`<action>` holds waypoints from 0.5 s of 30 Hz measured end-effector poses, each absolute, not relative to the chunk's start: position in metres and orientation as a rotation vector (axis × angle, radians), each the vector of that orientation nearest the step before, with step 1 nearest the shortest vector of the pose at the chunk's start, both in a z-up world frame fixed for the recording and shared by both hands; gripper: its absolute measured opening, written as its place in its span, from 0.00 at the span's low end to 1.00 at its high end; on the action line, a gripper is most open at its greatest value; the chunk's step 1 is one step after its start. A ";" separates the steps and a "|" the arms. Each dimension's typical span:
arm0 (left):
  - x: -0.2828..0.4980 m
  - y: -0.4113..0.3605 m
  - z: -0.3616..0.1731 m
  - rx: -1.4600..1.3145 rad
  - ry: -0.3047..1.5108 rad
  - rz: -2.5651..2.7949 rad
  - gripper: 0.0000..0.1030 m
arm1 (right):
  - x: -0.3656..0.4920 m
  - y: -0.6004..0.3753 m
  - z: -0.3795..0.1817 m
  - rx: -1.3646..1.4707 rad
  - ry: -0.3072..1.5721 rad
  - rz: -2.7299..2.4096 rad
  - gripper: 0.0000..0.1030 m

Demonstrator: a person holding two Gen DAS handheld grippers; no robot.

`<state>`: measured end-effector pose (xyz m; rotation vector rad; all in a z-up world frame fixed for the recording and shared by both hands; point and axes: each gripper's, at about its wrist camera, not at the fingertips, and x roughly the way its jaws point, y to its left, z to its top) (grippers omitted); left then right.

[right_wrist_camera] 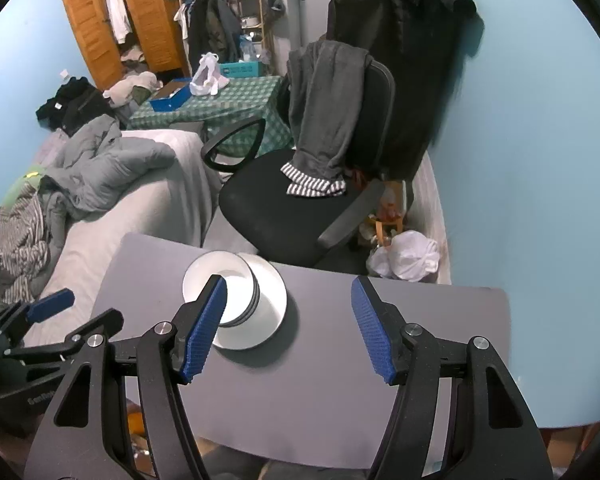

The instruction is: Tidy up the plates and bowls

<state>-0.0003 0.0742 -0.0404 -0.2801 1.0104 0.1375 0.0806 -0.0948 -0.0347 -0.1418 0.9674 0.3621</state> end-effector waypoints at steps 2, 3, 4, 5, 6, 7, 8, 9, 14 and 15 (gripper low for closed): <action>-0.003 0.074 -0.037 -0.269 1.001 0.144 0.81 | 0.076 -0.098 -0.034 -0.131 0.963 0.365 0.62; -0.004 0.074 -0.035 -0.265 0.996 0.145 0.81 | 0.073 -0.099 -0.034 -0.128 0.962 0.365 0.62; -0.007 0.075 -0.034 -0.261 0.987 0.151 0.81 | 0.072 -0.100 -0.033 -0.124 0.963 0.367 0.62; -0.009 0.075 -0.033 -0.259 0.982 0.153 0.81 | 0.070 -0.101 -0.033 -0.111 0.963 0.374 0.62; -0.010 0.075 -0.033 -0.260 0.978 0.152 0.81 | 0.069 -0.103 -0.032 -0.103 0.962 0.377 0.62; -0.010 0.076 -0.034 -0.262 0.982 0.152 0.81 | 0.069 -0.104 -0.031 -0.098 0.962 0.377 0.62; -0.009 0.077 -0.035 -0.263 0.988 0.149 0.81 | 0.069 -0.104 -0.032 -0.100 0.961 0.373 0.62; -0.010 0.077 -0.034 -0.263 0.990 0.147 0.81 | 0.068 -0.105 -0.031 -0.101 0.958 0.371 0.62; -0.015 0.076 -0.026 -0.233 0.964 0.152 0.81 | 0.066 -0.105 -0.028 -0.111 0.933 0.362 0.62; -0.015 0.077 -0.025 -0.231 0.959 0.153 0.81 | 0.065 -0.105 -0.028 -0.112 0.929 0.359 0.62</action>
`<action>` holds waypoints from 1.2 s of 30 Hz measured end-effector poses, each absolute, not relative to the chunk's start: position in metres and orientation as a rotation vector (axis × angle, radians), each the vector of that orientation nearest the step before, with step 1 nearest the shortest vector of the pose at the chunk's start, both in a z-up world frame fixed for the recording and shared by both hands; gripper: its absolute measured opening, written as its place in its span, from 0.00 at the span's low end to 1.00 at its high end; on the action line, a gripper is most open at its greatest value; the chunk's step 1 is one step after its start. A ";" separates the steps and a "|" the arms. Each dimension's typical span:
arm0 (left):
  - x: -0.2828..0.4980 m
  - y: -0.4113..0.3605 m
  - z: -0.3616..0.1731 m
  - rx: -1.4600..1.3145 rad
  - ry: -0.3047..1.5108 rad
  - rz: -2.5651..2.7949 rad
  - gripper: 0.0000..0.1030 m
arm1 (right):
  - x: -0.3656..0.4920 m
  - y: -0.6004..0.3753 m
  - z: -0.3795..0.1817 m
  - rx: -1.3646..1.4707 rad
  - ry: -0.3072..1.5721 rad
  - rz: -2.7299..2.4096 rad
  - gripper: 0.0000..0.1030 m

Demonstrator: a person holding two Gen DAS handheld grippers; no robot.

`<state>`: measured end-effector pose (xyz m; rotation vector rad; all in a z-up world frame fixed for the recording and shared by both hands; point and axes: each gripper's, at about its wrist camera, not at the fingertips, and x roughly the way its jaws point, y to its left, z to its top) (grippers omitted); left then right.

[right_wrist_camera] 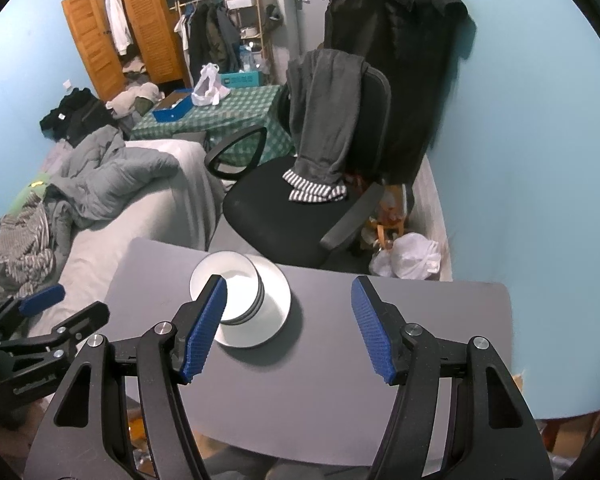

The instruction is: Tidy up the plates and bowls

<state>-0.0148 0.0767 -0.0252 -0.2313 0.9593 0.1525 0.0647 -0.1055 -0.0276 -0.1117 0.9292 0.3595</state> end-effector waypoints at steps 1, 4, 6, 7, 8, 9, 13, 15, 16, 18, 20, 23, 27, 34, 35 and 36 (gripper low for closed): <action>-0.015 0.078 -0.025 -0.234 0.958 0.153 0.81 | 0.064 -0.106 -0.027 -0.112 0.928 0.356 0.62; -0.015 0.080 -0.025 -0.254 0.969 0.156 0.81 | 0.065 -0.107 -0.027 -0.105 0.927 0.353 0.62; -0.016 0.081 -0.024 -0.268 0.966 0.157 0.81 | 0.065 -0.106 -0.027 -0.110 0.929 0.350 0.62; -0.016 0.082 -0.023 -0.272 0.966 0.157 0.81 | 0.065 -0.106 -0.028 -0.109 0.930 0.349 0.62; -0.016 0.083 -0.023 -0.273 0.966 0.158 0.81 | 0.065 -0.106 -0.029 -0.108 0.933 0.349 0.62; -0.016 0.083 -0.021 -0.270 0.964 0.157 0.81 | 0.065 -0.106 -0.029 -0.108 0.933 0.350 0.62; -0.015 0.083 -0.021 -0.234 0.959 0.159 0.81 | 0.064 -0.106 -0.030 -0.109 0.931 0.352 0.62; -0.014 0.082 -0.022 -0.227 0.959 0.159 0.81 | 0.062 -0.104 -0.030 -0.112 0.926 0.354 0.62; -0.014 0.082 -0.021 -0.227 0.958 0.156 0.81 | 0.061 -0.103 -0.030 -0.112 0.927 0.354 0.62; -0.014 0.083 -0.021 -0.232 0.955 0.154 0.81 | 0.061 -0.103 -0.030 -0.111 0.926 0.356 0.62; -0.014 0.084 -0.019 -0.237 0.950 0.152 0.81 | 0.061 -0.101 -0.030 -0.111 0.926 0.355 0.62; -0.013 0.085 -0.018 -0.236 0.951 0.142 0.81 | 0.061 -0.100 -0.030 -0.108 0.928 0.360 0.62; -0.011 0.087 -0.019 -0.237 0.968 0.131 0.81 | 0.061 -0.093 -0.030 -0.104 0.933 0.365 0.62; -0.010 0.091 -0.017 -0.224 0.981 0.137 0.85 | 0.060 -0.084 -0.029 -0.103 0.927 0.371 0.62; -0.010 0.091 -0.017 -0.220 0.981 0.135 0.85 | 0.060 -0.082 -0.028 -0.105 0.924 0.372 0.62; -0.011 0.091 -0.017 -0.216 0.981 0.134 0.85 | 0.059 -0.080 -0.028 -0.108 0.920 0.372 0.62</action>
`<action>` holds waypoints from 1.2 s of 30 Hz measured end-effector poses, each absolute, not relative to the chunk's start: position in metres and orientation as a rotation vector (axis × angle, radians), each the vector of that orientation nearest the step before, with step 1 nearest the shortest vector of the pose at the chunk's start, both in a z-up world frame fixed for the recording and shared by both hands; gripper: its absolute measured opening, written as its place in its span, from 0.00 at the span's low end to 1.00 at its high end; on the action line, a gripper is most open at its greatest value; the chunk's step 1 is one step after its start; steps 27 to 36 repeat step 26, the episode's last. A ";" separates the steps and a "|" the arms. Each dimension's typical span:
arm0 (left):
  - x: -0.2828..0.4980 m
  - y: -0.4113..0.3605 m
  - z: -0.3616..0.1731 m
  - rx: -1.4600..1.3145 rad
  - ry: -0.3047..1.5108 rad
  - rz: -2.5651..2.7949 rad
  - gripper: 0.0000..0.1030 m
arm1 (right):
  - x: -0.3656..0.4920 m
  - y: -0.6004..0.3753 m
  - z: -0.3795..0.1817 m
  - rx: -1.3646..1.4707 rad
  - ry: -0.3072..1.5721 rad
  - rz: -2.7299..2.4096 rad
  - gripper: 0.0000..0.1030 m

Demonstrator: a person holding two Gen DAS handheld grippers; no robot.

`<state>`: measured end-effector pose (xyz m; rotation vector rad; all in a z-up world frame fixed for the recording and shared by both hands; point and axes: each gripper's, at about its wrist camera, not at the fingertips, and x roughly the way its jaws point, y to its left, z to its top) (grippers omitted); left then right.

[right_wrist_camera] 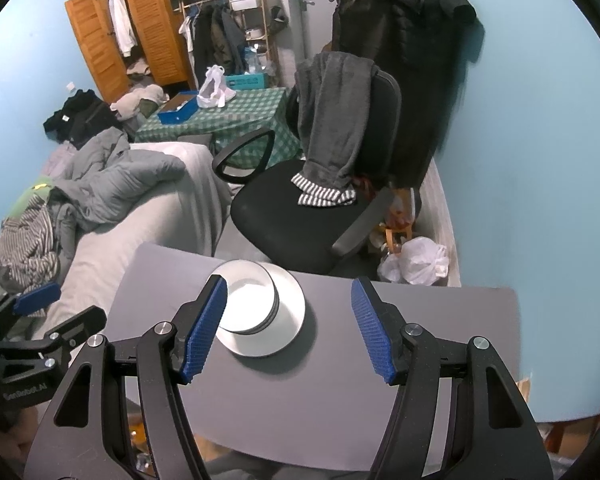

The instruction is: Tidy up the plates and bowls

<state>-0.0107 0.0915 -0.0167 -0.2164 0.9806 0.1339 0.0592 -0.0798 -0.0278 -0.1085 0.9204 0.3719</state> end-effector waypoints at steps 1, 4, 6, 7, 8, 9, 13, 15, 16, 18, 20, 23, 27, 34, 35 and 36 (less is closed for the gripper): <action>-0.011 0.092 -0.016 -0.212 0.978 0.132 0.85 | 0.061 -0.080 -0.028 -0.110 0.918 0.372 0.62; -0.013 0.092 -0.014 -0.199 0.972 0.130 0.85 | 0.061 -0.077 -0.026 -0.115 0.912 0.372 0.62; -0.012 0.092 -0.013 -0.193 0.966 0.129 0.85 | 0.061 -0.075 -0.025 -0.120 0.907 0.371 0.62; -0.012 0.092 -0.013 -0.191 0.965 0.129 0.85 | 0.062 -0.076 -0.024 -0.121 0.905 0.371 0.62; -0.013 0.092 -0.012 -0.191 0.964 0.128 0.85 | 0.061 -0.074 -0.024 -0.123 0.903 0.370 0.62; -0.012 0.092 -0.012 -0.193 0.964 0.128 0.85 | 0.063 -0.075 -0.023 -0.123 0.902 0.370 0.62; -0.011 0.093 -0.012 -0.197 0.971 0.129 0.85 | 0.063 -0.075 -0.023 -0.122 0.904 0.370 0.62; -0.009 0.093 -0.013 -0.203 0.976 0.130 0.85 | 0.063 -0.075 -0.023 -0.125 0.904 0.369 0.62; -0.009 0.093 -0.015 -0.204 0.981 0.131 0.85 | 0.064 -0.075 -0.023 -0.127 0.904 0.367 0.62; -0.009 0.094 -0.017 -0.210 0.988 0.130 0.85 | 0.065 -0.075 -0.022 -0.129 0.908 0.366 0.62; -0.009 0.096 -0.018 -0.220 0.993 0.126 0.85 | 0.066 -0.075 -0.023 -0.125 0.915 0.366 0.62; -0.010 0.096 -0.017 -0.216 0.985 0.127 0.85 | 0.067 -0.075 -0.024 -0.126 0.920 0.365 0.62; -0.011 0.095 -0.015 -0.217 0.978 0.116 0.85 | 0.067 -0.075 -0.024 -0.126 0.920 0.364 0.62; -0.011 0.095 -0.015 -0.217 0.978 0.116 0.85 | 0.067 -0.075 -0.024 -0.126 0.920 0.364 0.62; -0.011 0.095 -0.015 -0.217 0.978 0.116 0.85 | 0.067 -0.075 -0.024 -0.126 0.920 0.364 0.62; -0.011 0.095 -0.015 -0.217 0.978 0.116 0.85 | 0.067 -0.075 -0.024 -0.126 0.920 0.364 0.62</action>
